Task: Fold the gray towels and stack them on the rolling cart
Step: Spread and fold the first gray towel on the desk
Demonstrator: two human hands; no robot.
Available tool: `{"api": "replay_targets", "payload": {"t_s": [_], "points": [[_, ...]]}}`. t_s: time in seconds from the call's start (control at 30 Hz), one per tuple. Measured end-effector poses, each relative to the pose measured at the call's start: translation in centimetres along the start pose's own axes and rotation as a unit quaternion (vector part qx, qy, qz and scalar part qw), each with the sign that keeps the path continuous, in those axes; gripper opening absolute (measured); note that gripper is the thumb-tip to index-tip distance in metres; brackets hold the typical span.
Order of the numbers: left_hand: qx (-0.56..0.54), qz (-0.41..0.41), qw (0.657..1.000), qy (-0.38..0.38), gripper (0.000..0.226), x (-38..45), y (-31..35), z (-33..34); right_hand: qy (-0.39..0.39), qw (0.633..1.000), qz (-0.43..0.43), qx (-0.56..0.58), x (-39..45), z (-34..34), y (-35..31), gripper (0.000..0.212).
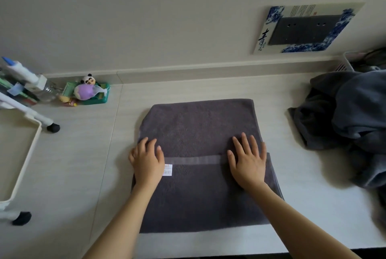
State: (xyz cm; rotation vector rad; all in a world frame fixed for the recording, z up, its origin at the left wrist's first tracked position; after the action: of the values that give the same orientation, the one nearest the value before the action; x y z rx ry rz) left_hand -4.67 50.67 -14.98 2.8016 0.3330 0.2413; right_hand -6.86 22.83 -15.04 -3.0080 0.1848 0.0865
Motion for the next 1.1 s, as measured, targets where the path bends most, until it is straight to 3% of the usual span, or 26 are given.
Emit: {"api": "replay_targets", "payload": {"t_s": [0.1,0.3,0.43,0.5,0.6,0.63,0.73,0.8,0.83,0.97,1.1], "points": [[-0.045,-0.035,0.998,-0.004,0.034,4.0,0.4,-0.1,0.02,0.999,-0.018,0.025,2.5,-0.1,-3.1,0.066],[-0.122,-0.17,0.977,-0.031,0.038,10.6,0.1,-0.1,0.003,0.994,-0.066,0.085,8.2,0.8,-9.4,0.065],[-0.2,-0.22,0.949,-0.104,0.021,13.3,-0.6,-0.2,-0.01,0.992,-0.073,0.1,11.3,1.7,-11.9,0.053],[-0.301,-0.277,0.899,-0.154,0.017,14.2,-0.8,-0.2,-0.009,0.994,-0.075,0.083,11.3,2.1,-12.1,0.059],[-0.486,-0.389,0.739,-0.257,0.011,15.5,0.0,-0.9,-0.002,0.996,-0.075,0.057,10.9,2.6,-12.1,0.064],[-0.513,-0.406,0.704,-0.275,0.009,16.0,0.3,-1.0,0.0,0.996,-0.072,0.055,10.8,2.7,-12.1,0.062],[-0.578,-0.463,0.622,-0.255,0.003,17.0,0.1,-1.1,0.004,0.996,-0.066,0.051,11.0,2.7,-12.1,0.06],[-0.621,-0.473,0.593,-0.196,0.02,17.2,-0.3,-1.1,0.002,0.997,-0.066,0.043,10.9,2.7,-12.1,0.06],[-0.627,-0.459,0.61,-0.155,0.03,17.2,-0.6,-1.1,0.001,0.997,-0.066,0.041,10.9,2.7,-12.1,0.06],[-0.504,-0.306,0.808,0.016,0.031,16.8,-1.8,-1.7,0.004,0.997,-0.06,0.043,10.9,2.7,-12.2,0.06],[-0.298,-0.096,0.948,-0.05,0.024,16.7,-1.4,0.2,0.005,0.997,-0.065,0.046,10.9,2.5,-12.3,0.06]]}}
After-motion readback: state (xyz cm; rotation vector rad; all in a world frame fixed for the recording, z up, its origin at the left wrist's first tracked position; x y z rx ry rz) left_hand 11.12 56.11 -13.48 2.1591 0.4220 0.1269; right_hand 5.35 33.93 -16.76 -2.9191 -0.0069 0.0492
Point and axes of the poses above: each hand's wrist, its own x-axis towards the middle knuckle, its own z-axis out of the palm, y = z × x, the point moved 2 cm from there along x, towards the middle knuckle, and after that the axes turned 4 degrees about y, right-handed, at the moved point
